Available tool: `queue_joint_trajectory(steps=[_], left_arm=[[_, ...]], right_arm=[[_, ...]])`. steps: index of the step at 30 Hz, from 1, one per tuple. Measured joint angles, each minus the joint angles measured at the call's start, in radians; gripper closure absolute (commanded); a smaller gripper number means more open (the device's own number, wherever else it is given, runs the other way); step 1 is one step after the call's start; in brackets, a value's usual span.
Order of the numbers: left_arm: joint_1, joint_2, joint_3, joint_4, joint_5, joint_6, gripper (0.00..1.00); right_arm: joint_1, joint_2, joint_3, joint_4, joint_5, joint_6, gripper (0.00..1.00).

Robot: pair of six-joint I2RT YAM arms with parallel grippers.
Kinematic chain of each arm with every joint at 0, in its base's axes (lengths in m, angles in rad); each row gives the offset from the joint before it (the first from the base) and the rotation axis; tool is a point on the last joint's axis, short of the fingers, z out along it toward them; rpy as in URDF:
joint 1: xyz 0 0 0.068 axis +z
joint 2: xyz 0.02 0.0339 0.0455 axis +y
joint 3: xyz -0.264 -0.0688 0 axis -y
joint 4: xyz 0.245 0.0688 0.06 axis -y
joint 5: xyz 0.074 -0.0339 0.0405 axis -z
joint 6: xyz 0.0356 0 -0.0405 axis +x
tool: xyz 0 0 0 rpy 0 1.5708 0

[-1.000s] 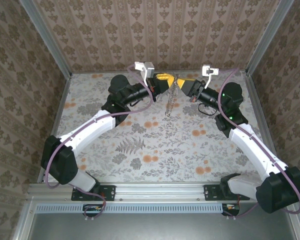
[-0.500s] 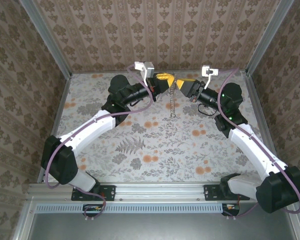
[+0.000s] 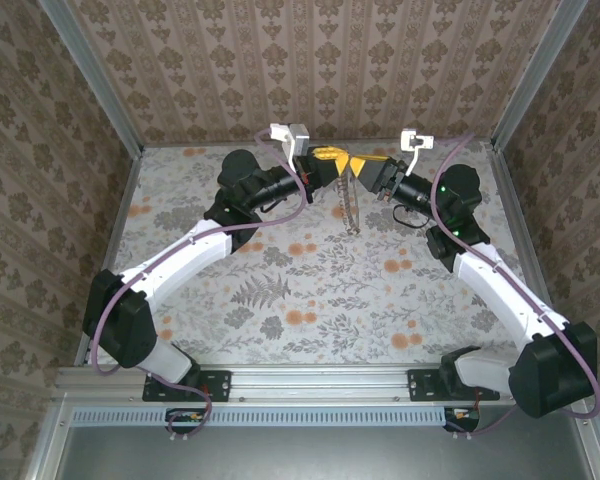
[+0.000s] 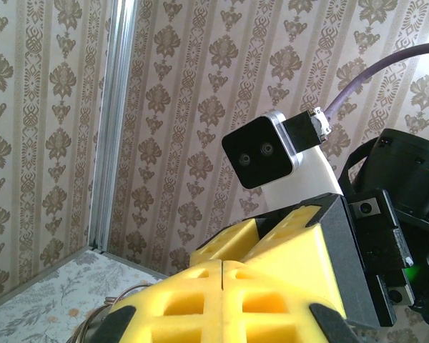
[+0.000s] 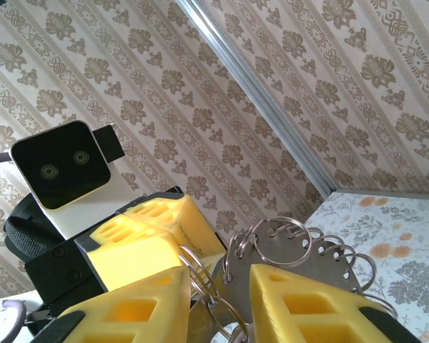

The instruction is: Put the keys on the keyring

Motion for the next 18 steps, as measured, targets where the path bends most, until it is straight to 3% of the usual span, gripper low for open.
queue_joint_trajectory(steps=[6,11,18], left_arm=[[-0.001,0.004,0.0,0.001,0.0,0.0,1.0],[0.002,0.009,0.004,0.008,0.0,-0.007,1.0],[0.003,0.011,0.008,0.018,0.0,-0.011,1.0]], right_arm=[[0.0,0.013,0.0,0.037,-0.023,0.019,0.84],[-0.003,0.025,0.0,0.071,-0.049,0.037,1.0],[-0.005,0.026,0.0,0.096,-0.061,0.045,1.0]])
